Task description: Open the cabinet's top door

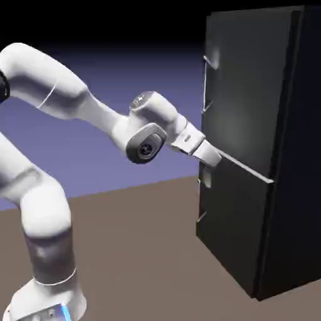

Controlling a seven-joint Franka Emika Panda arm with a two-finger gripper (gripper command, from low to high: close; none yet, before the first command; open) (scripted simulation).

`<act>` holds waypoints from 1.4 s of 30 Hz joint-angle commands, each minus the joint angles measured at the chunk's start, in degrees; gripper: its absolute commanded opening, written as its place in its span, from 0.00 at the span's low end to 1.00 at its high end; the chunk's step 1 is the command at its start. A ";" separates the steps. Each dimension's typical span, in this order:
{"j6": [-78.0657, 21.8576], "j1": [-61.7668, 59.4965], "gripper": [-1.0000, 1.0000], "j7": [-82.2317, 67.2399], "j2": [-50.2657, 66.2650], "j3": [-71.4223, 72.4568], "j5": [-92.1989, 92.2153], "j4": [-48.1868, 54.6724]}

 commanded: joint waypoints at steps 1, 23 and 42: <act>-0.33 -1.10 0.50 2.39 -0.92 1.13 2.50 0.35; -7.63 -25.31 0.50 54.96 -21.04 25.90 57.32 8.11; -13.93 -46.21 0.50 100.35 -38.42 47.30 104.68 14.80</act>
